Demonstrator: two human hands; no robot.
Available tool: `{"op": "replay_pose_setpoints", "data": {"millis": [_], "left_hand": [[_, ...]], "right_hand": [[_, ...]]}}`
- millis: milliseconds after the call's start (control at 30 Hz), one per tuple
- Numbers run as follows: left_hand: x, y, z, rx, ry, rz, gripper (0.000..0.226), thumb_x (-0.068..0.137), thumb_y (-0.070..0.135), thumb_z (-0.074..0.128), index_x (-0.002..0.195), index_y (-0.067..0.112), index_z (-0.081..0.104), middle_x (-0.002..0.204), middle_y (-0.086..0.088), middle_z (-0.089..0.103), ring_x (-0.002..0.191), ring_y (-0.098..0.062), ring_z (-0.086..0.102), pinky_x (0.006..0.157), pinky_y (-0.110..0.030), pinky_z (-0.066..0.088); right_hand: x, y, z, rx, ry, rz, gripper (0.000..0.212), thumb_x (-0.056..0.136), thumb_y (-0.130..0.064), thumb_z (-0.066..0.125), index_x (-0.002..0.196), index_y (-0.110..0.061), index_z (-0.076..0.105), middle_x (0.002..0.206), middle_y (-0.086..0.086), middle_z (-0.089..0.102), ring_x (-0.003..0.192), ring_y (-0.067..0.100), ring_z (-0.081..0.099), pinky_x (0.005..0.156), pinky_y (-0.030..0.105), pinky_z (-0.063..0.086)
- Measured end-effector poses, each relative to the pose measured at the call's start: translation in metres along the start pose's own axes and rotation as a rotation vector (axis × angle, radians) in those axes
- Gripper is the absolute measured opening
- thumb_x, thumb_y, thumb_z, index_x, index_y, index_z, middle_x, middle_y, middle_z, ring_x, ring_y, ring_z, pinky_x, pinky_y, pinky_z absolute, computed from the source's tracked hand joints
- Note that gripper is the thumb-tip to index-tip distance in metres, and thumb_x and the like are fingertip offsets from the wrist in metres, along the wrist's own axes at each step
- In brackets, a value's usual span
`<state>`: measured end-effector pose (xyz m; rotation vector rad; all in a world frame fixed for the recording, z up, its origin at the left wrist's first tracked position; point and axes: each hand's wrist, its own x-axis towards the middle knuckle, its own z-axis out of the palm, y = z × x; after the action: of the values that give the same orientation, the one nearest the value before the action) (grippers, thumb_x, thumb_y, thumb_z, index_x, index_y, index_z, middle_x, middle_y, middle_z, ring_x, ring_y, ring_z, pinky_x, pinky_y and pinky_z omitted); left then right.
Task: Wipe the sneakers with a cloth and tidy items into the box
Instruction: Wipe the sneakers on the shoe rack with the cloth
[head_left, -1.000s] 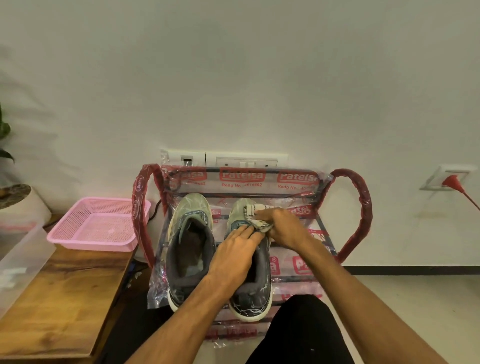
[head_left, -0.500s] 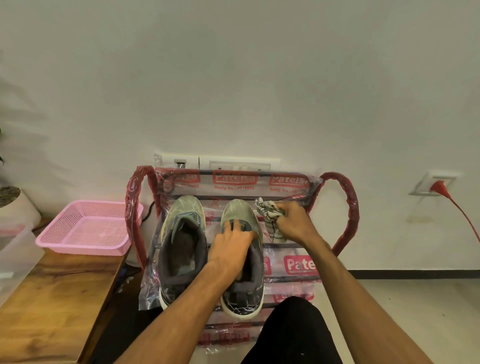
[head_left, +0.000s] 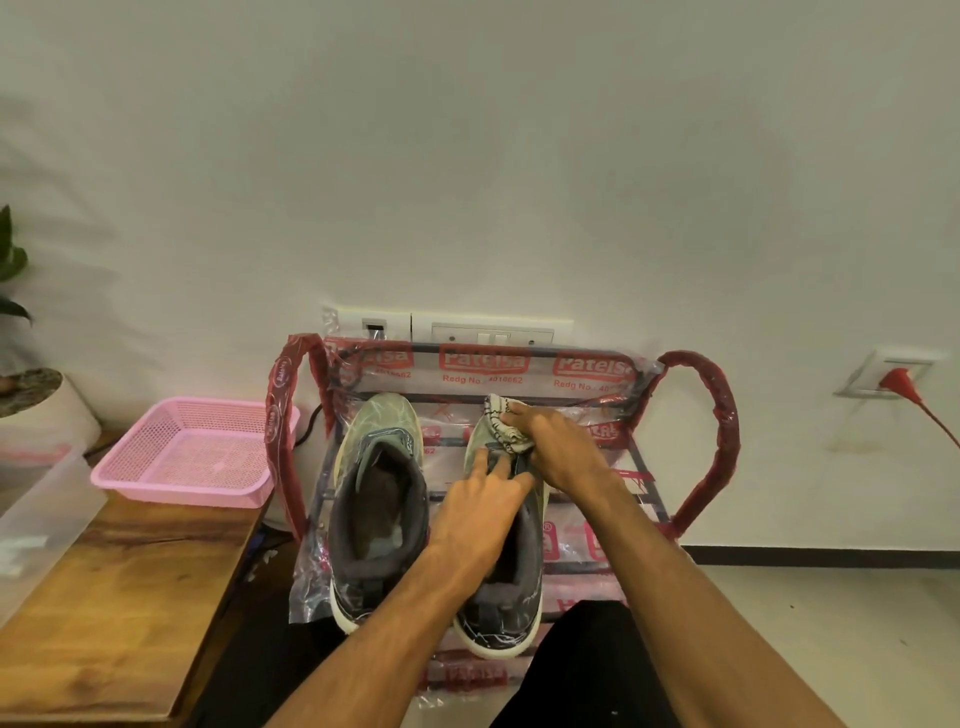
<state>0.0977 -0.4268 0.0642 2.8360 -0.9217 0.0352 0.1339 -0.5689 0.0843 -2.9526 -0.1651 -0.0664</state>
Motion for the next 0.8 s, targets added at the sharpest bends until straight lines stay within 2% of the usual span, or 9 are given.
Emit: {"op": "replay_pose_setpoints", "data": {"millis": [100, 167, 267, 367, 500, 567, 633, 700, 800], "left_hand": [[0.0, -0.007, 0.001, -0.07, 0.004, -0.021, 0.04, 0.094, 0.01, 0.048, 0.132, 0.024, 0.047, 0.134, -0.006, 0.048, 0.138, -0.029, 0.028, 0.091, -0.043, 0.047], [-0.002, -0.007, 0.001, -0.089, 0.005, -0.022, 0.039, 0.094, 0.012, 0.047, 0.131, 0.025, 0.048, 0.134, -0.004, 0.048, 0.137, -0.028, 0.029, 0.09, -0.043, 0.046], [-0.003, -0.002, 0.001, -0.078, -0.002, 0.009, 0.039, 0.096, 0.013, 0.045, 0.133, 0.024, 0.046, 0.137, -0.006, 0.044, 0.14, -0.029, 0.023, 0.091, -0.044, 0.047], [-0.002, -0.003, -0.001, -0.067, -0.017, 0.019, 0.041, 0.093, 0.008, 0.044, 0.132, 0.022, 0.047, 0.138, -0.006, 0.043, 0.142, -0.03, 0.02, 0.092, -0.044, 0.047], [-0.002, -0.008, -0.003, -0.105, -0.019, -0.005, 0.043, 0.093, 0.008, 0.045, 0.132, 0.026, 0.049, 0.132, -0.005, 0.049, 0.135, -0.027, 0.033, 0.09, -0.045, 0.047], [-0.003, -0.005, -0.004, -0.122, -0.023, -0.009, 0.042, 0.093, 0.012, 0.046, 0.131, 0.029, 0.05, 0.131, -0.004, 0.051, 0.13, -0.026, 0.038, 0.087, -0.045, 0.045], [-0.002, -0.002, -0.005, -0.118, -0.014, -0.01, 0.039, 0.095, 0.014, 0.045, 0.13, 0.027, 0.051, 0.13, -0.003, 0.052, 0.13, -0.025, 0.038, 0.087, -0.044, 0.044], [0.0, -0.001, -0.004, -0.125, -0.007, -0.011, 0.038, 0.095, 0.013, 0.043, 0.13, 0.025, 0.051, 0.129, -0.003, 0.053, 0.13, -0.025, 0.038, 0.088, -0.044, 0.045], [0.001, -0.003, -0.002, -0.139, -0.013, 0.0, 0.038, 0.093, 0.011, 0.043, 0.128, 0.023, 0.052, 0.128, -0.003, 0.054, 0.132, -0.026, 0.034, 0.09, -0.045, 0.046]], "right_hand": [[-0.003, -0.01, 0.001, 0.12, -0.011, 0.001, 0.054, 0.082, 0.003, 0.055, 0.132, -0.018, 0.061, 0.134, 0.006, 0.061, 0.122, 0.027, 0.056, 0.1, 0.038, 0.046], [-0.009, -0.005, 0.002, 0.171, -0.012, -0.005, 0.05, 0.084, -0.001, 0.059, 0.13, -0.02, 0.062, 0.13, 0.006, 0.063, 0.119, 0.027, 0.058, 0.098, 0.039, 0.047], [-0.014, 0.006, 0.004, -0.026, 0.011, -0.019, 0.059, 0.088, -0.006, 0.064, 0.142, -0.023, 0.049, 0.144, 0.004, 0.051, 0.13, 0.025, 0.049, 0.105, 0.038, 0.042], [-0.008, 0.0, 0.004, -0.164, 0.032, 0.001, 0.064, 0.09, 0.0, 0.059, 0.147, -0.019, 0.039, 0.151, 0.006, 0.041, 0.136, 0.027, 0.041, 0.108, 0.036, 0.036], [-0.005, -0.006, -0.004, 0.038, -0.054, 0.071, 0.05, 0.083, -0.004, 0.058, 0.131, -0.018, 0.06, 0.127, 0.012, 0.063, 0.116, 0.03, 0.057, 0.095, 0.039, 0.047], [-0.01, -0.003, -0.007, 0.055, -0.092, 0.049, 0.045, 0.081, -0.005, 0.06, 0.125, -0.016, 0.066, 0.121, 0.013, 0.066, 0.11, 0.031, 0.06, 0.089, 0.037, 0.049], [-0.016, 0.0, -0.005, -0.033, -0.11, 0.019, 0.045, 0.087, -0.01, 0.06, 0.131, -0.015, 0.059, 0.126, 0.014, 0.063, 0.113, 0.032, 0.058, 0.09, 0.038, 0.047], [-0.016, 0.002, 0.001, -0.166, -0.082, -0.039, 0.054, 0.09, -0.012, 0.061, 0.142, -0.02, 0.046, 0.138, 0.011, 0.055, 0.124, 0.03, 0.053, 0.1, 0.04, 0.045], [-0.003, 0.003, 0.01, -0.338, -0.072, -0.085, 0.068, 0.091, -0.008, 0.062, 0.15, -0.016, 0.03, 0.155, 0.008, 0.035, 0.142, 0.028, 0.034, 0.116, 0.038, 0.028]]}}
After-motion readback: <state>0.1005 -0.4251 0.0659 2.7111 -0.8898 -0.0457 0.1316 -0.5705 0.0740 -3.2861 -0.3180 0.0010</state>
